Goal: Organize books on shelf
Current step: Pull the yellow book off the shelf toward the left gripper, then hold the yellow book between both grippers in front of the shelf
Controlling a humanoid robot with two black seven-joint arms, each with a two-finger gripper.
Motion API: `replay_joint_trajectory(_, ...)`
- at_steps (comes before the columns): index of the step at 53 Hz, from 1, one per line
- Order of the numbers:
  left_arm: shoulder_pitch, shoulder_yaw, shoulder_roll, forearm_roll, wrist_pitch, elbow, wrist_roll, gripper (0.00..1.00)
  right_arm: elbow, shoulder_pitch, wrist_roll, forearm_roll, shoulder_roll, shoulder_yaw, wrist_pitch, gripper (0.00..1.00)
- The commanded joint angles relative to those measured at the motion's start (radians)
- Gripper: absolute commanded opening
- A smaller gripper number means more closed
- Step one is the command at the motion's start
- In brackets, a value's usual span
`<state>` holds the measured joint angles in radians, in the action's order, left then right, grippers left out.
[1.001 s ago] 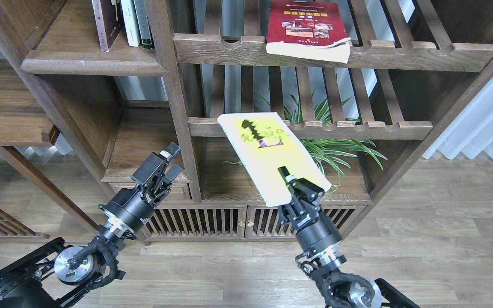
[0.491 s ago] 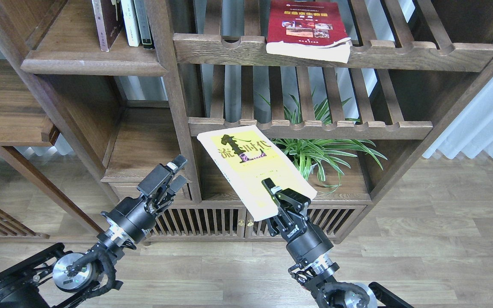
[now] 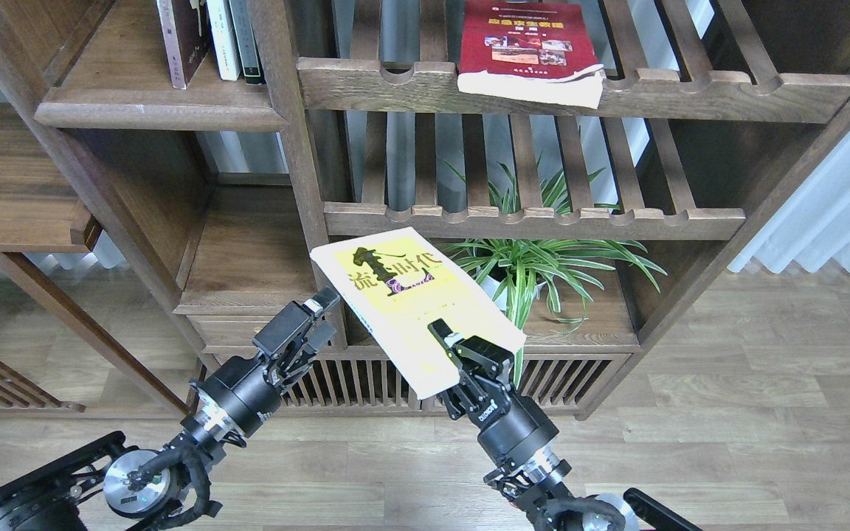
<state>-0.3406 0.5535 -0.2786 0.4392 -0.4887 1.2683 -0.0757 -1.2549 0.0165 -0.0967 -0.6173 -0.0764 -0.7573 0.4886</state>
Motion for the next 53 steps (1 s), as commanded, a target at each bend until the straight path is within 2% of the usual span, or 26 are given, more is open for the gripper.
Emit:
replay_joint_trajectory(1, 0.002, 0.000, 0.009, 0.000, 0.000, 0.000, -0.003, 1.00, 0.000, 0.002, 0.000, 0.014, 0.010, 0.003, 0.000, 0.07)
replay_joint_trajectory(40, 0.011, 0.005, 0.044, 0.000, 0.000, 0.003, -0.007, 1.00, 0.002, 0.003, 0.000, 0.056, 0.038, 0.030, 0.000, 0.08)
replay_joint_trajectory(53, 0.023, 0.003, 0.044, -0.004, 0.000, 0.003, -0.007, 0.81, 0.002, 0.003, 0.000, 0.056, 0.038, 0.032, 0.000, 0.08)
